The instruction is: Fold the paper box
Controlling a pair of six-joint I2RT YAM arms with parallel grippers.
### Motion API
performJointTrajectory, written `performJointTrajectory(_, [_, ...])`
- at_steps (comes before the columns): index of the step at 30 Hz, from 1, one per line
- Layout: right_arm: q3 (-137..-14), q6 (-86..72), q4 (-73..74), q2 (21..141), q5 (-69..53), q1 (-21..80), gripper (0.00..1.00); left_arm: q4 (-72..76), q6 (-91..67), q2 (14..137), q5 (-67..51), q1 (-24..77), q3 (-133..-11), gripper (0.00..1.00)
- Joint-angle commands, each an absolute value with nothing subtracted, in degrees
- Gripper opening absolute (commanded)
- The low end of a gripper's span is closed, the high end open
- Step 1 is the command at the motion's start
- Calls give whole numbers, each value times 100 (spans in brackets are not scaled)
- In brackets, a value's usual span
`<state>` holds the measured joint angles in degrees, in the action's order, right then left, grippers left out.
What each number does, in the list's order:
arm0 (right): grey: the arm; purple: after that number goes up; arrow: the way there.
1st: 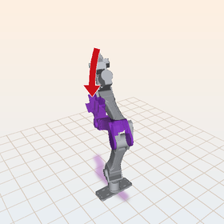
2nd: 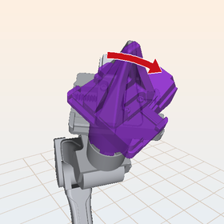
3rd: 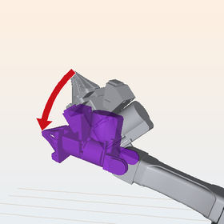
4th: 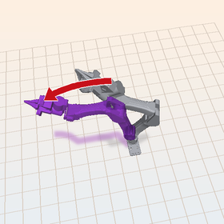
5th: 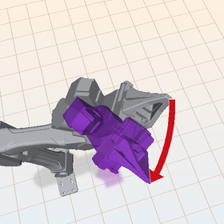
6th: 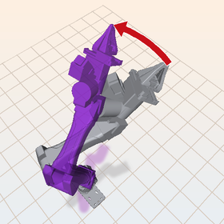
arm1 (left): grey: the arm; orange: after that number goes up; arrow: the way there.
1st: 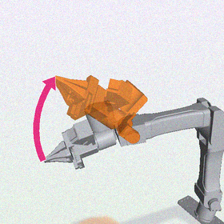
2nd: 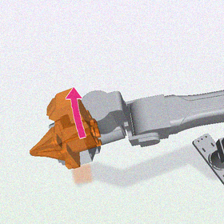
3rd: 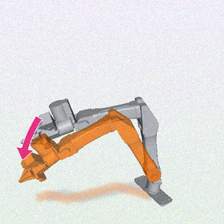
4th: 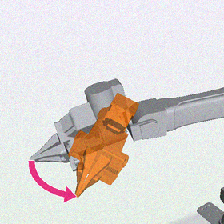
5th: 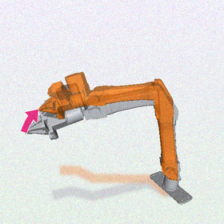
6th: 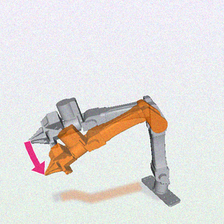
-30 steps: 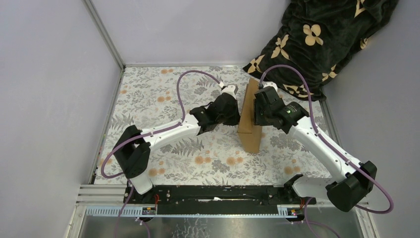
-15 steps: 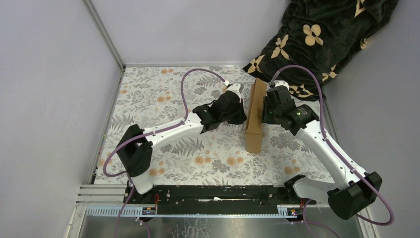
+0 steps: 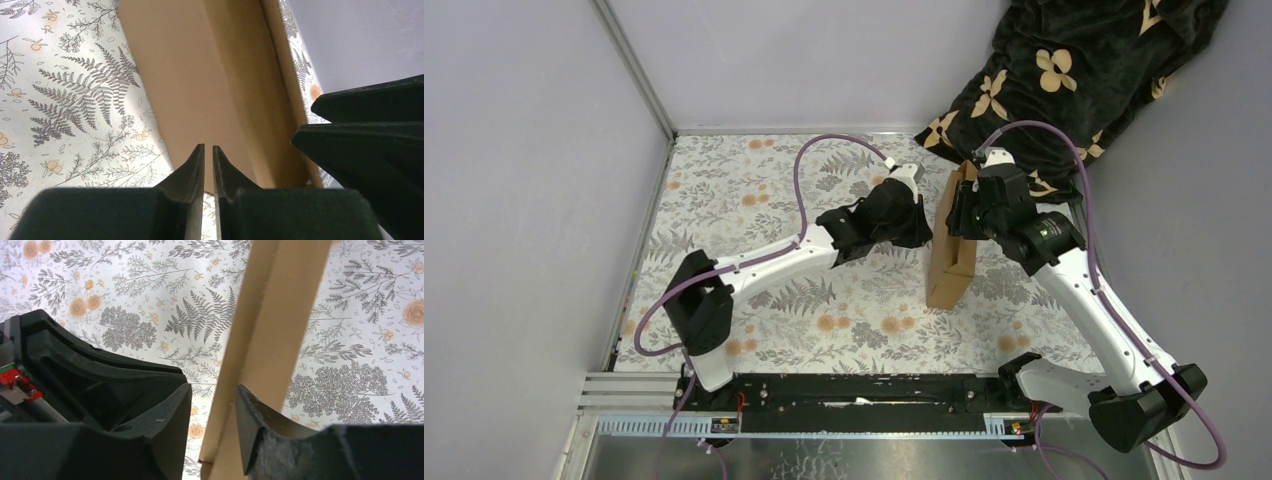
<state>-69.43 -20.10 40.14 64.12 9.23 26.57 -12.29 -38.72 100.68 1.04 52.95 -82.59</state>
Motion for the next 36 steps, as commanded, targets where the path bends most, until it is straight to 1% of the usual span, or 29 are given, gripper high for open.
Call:
performJointTrajectory(1, [-7148, -1935, 3841, 6417, 664, 2637, 41, -993, -3841, 10155, 44, 5329, -8414, 16])
performJointTrajectory(4, [-7143, -1935, 3783, 6429, 676, 2637, 32, -971, -3841, 10158, 44, 5326, -8394, 16])
performJointTrajectory(6, [-7162, -1940, 3747, 6454, 667, 2637, 30, -968, -3845, 10158, 44, 5326, -8387, 16])
performJointTrajectory(18, [-7309, -1904, 3776, 6579, 1111, 2630, 31, -899, -3850, 10164, 77, 5322, -8286, 16])
performJointTrajectory(22, [-7509, -1776, 3690, 6897, 1246, 2558, 32, -861, -3817, 10252, 59, 5252, -8336, 16])
performJointTrajectory(28, [-7723, -1779, 3667, 7234, 1111, 2467, 31, -920, -3731, 10368, 26, 5067, -8585, 16])
performJointTrajectory(36, [-7554, -1744, 3551, 6794, 998, 2462, 32, -854, -3761, 10370, -108, 5058, -8512, 16])
